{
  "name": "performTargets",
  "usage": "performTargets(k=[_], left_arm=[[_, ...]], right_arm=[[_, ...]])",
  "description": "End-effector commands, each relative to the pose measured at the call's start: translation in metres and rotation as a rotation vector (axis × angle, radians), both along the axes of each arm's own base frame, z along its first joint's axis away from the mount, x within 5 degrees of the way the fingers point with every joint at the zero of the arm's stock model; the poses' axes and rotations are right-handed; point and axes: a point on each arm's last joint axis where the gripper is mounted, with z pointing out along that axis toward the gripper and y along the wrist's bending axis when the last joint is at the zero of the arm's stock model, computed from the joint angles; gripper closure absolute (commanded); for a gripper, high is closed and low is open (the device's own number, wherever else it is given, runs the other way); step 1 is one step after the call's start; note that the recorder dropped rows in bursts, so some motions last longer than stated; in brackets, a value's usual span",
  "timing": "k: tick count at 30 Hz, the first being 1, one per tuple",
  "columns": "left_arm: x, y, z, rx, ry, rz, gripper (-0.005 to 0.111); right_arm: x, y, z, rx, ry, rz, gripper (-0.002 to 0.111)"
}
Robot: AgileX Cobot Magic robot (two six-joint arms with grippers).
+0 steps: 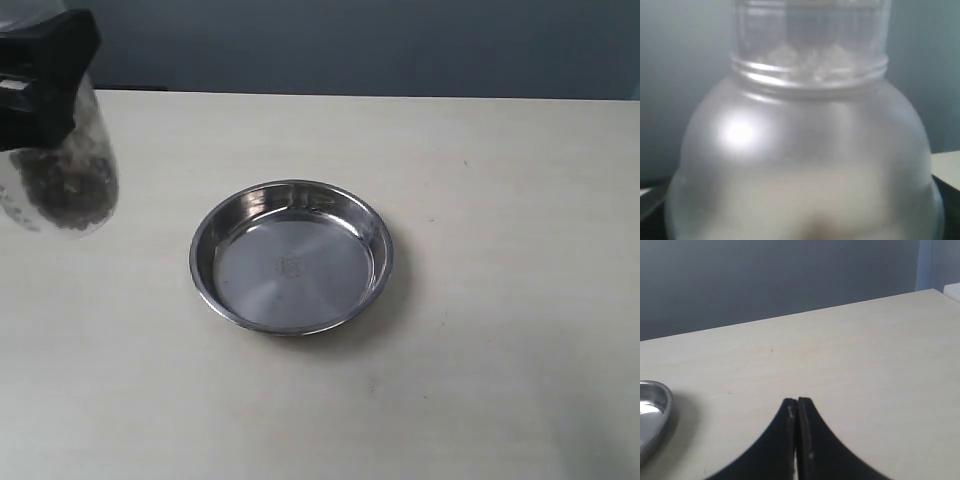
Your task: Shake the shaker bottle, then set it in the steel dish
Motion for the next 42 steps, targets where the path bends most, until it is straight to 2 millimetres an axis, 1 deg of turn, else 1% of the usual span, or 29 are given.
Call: performTargets(k=[1,3,4,5,6,8,9,10,13,14,15,17,18,19,20,23,24,25,27,28,29,32,33,34,36,37,38,40,42], left_arm=[[0.001,0.007,-0.055,0.055,0.204,0.108,0.107],[-0.002,-0.003,-0.004,0.050,-0.035,-0.011,0.107],[-0.006,-0.004,0.015,0.016,-0.095,-0.048,0.107],[-0.007,-0.002,0.013,-0.018,-0.058,-0.043,0.107],[-0.006,0.001,-0.002,-0.015,0.024,-0.003,0.107],[-0.004,0.012,-0.057,0.050,0.223,0.160,0.107],[-0.004,0.014,-0.064,0.073,0.233,0.194,0.107],[-0.003,0.010,-0.056,0.087,0.193,0.161,0.107],[-0.008,-0.004,0.011,0.058,-0.072,-0.029,0.107],[-0.010,-0.005,0.018,0.027,-0.062,-0.057,0.107],[-0.010,-0.002,0.008,0.016,0.008,-0.027,0.107],[-0.008,0.010,-0.049,0.056,0.247,0.143,0.107],[-0.010,0.015,-0.070,0.069,0.314,0.204,0.107],[-0.011,0.016,-0.074,0.071,0.321,0.210,0.107],[-0.010,0.011,-0.064,0.079,0.290,0.166,0.107],[-0.015,-0.003,-0.003,0.043,0.079,-0.042,0.107],[-0.018,-0.005,0.002,0.024,0.078,-0.089,0.107],[-0.019,-0.003,-0.010,0.010,0.131,-0.079,0.107],[-0.018,0.007,-0.050,0.016,0.261,0.068,0.107],[-0.018,0.010,-0.055,-0.008,0.271,0.116,0.107],[-0.018,0.008,-0.045,-0.011,0.236,0.096,0.107],[-0.025,-0.005,0.019,-0.022,-0.015,-0.153,0.107],[-0.026,-0.007,0.020,-0.013,-0.017,-0.179,0.107],[-0.025,-0.004,0.006,-0.011,0.049,-0.138,0.107],[-0.023,0.009,-0.055,0.062,0.274,0.065,0.107],[-0.023,0.012,-0.073,0.088,0.325,0.116,0.107],[-0.024,0.012,-0.083,0.082,0.351,0.110,0.107],[-0.024,0.001,-0.069,0.046,0.306,-0.006,0.107],[-0.022,-0.009,-0.025,0.045,0.083,-0.109,0.107]], right_arm=[[0.000,-0.001,0.001,-0.003,-0.012,-0.007,0.109],[0.000,0.000,0.001,-0.005,-0.012,-0.006,0.109],[0.000,0.000,0.001,-0.005,-0.012,-0.006,0.109],[0.000,0.000,0.001,-0.005,-0.012,-0.006,0.109],[0.000,0.000,0.001,-0.005,-0.012,-0.006,0.109],[0.000,0.000,0.001,-0.003,-0.012,-0.006,0.109],[0.000,0.000,0.001,-0.003,-0.012,-0.006,0.109],[0.000,0.000,0.001,-0.003,-0.012,-0.006,0.109],[0.000,0.000,0.001,-0.003,-0.012,-0.006,0.109],[0.000,0.000,0.001,-0.003,-0.012,-0.006,0.109],[0.000,0.000,0.001,-0.003,-0.012,-0.006,0.109],[0.000,0.000,0.001,-0.003,-0.012,-0.006,0.109],[0.000,0.000,0.001,-0.003,-0.012,-0.006,0.109],[0.000,0.000,0.001,-0.003,-0.012,-0.006,0.109],[0.000,0.000,0.001,-0.003,-0.012,-0.006,0.109],[0.000,0.000,0.001,-0.001,-0.012,-0.005,0.109],[0.000,0.000,0.001,-0.002,-0.012,-0.006,0.109],[0.000,0.000,0.001,-0.002,-0.012,-0.006,0.109],[0.000,0.000,0.001,-0.002,-0.012,-0.006,0.109],[0.000,0.000,0.001,-0.002,-0.012,-0.006,0.109],[0.000,0.000,0.001,-0.002,-0.012,-0.006,0.109],[0.000,0.000,0.001,-0.002,-0.012,-0.006,0.109],[0.000,0.000,0.001,-0.002,-0.012,-0.006,0.109],[0.000,0.000,0.001,-0.002,-0.012,-0.006,0.109],[0.000,0.000,0.001,-0.002,-0.012,-0.006,0.109],[0.000,0.000,0.001,-0.002,-0.012,-0.006,0.109],[0.000,0.000,0.001,-0.002,-0.012,-0.006,0.109],[0.000,0.000,0.001,-0.002,-0.012,-0.006,0.109],[0.000,0.000,0.001,-0.002,-0.012,-0.006,0.109]])
